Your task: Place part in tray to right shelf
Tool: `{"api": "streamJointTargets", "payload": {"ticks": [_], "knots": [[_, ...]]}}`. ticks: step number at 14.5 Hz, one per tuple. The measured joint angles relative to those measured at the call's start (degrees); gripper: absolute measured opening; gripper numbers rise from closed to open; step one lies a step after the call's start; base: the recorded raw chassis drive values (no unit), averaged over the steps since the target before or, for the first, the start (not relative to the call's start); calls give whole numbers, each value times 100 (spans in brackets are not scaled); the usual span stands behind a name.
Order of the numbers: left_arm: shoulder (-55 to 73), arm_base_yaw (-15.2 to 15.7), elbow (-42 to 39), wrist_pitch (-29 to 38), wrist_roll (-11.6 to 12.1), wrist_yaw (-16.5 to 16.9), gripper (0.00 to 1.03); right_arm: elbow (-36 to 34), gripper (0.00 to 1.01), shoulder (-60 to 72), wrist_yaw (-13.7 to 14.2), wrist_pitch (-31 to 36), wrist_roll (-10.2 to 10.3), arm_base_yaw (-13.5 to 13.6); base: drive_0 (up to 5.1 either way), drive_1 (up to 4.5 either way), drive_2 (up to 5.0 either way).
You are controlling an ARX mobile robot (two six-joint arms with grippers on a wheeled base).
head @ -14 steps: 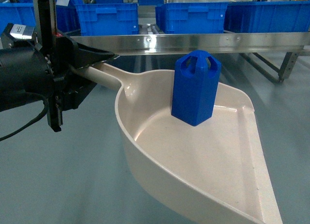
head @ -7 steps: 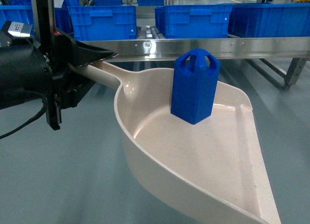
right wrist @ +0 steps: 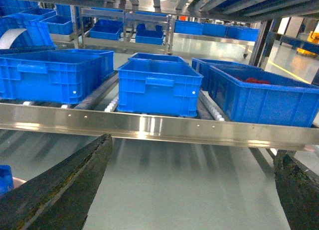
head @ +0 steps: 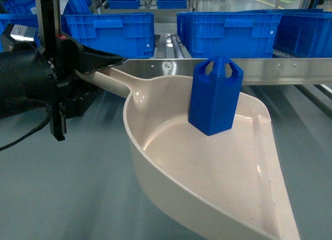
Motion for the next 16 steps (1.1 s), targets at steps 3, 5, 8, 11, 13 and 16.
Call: {"api": "streamJointTargets", "payload": {"ticks": [3,5,8,11,13,16], "knots": [[0,15,0,22,-7,-7,13,0,98,0,4,24,0,-2,-5,428,-438],[2,7,0,44,-7,-9,13,0,98,-4,26,11,0,-4,45,479,-388],[0,26,0,0,-7,-28,13,0,98,-2,0,-2,0,0,30,463,-404],[2,20,0,7,-7,-7,13,0,98,-2,2,2,0,-2,13,446,-421],[0,20,0,11,-9,-9,13,0,98,-2,2,7,0,-2,19,452,-414],[0,20,0,0,-7,-11,13,0,98,-4,2,9,0,-2,13,447,-420]]}}
